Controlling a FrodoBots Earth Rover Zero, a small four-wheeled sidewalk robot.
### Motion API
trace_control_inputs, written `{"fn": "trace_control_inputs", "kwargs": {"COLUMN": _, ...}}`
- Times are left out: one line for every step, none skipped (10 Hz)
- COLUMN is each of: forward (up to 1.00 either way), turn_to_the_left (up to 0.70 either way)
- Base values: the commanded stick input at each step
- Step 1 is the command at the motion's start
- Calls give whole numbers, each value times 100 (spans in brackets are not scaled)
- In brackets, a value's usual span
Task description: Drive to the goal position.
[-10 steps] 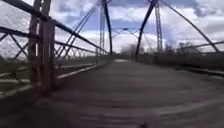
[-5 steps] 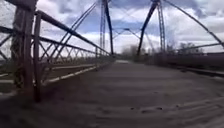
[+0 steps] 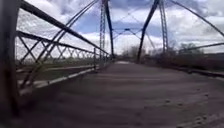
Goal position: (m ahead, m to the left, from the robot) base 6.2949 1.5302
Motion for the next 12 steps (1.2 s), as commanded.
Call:
{"fn": "trace_control_inputs", "kwargs": {"forward": 84, "turn_to_the_left": 0}}
{"fn": "trace_control_inputs", "kwargs": {"forward": 84, "turn_to_the_left": 0}}
{"fn": "trace_control_inputs", "kwargs": {"forward": 84, "turn_to_the_left": 0}}
{"fn": "trace_control_inputs", "kwargs": {"forward": 84, "turn_to_the_left": 0}}
{"fn": "trace_control_inputs", "kwargs": {"forward": 84, "turn_to_the_left": 0}}
{"fn": "trace_control_inputs", "kwargs": {"forward": 84, "turn_to_the_left": 0}}
{"fn": "trace_control_inputs", "kwargs": {"forward": 84, "turn_to_the_left": 0}}
{"fn": "trace_control_inputs", "kwargs": {"forward": 84, "turn_to_the_left": 0}}
{"fn": "trace_control_inputs", "kwargs": {"forward": 83, "turn_to_the_left": 0}}
{"fn": "trace_control_inputs", "kwargs": {"forward": 88, "turn_to_the_left": 0}}
{"fn": "trace_control_inputs", "kwargs": {"forward": 94, "turn_to_the_left": 0}}
{"fn": "trace_control_inputs", "kwargs": {"forward": 97, "turn_to_the_left": 0}}
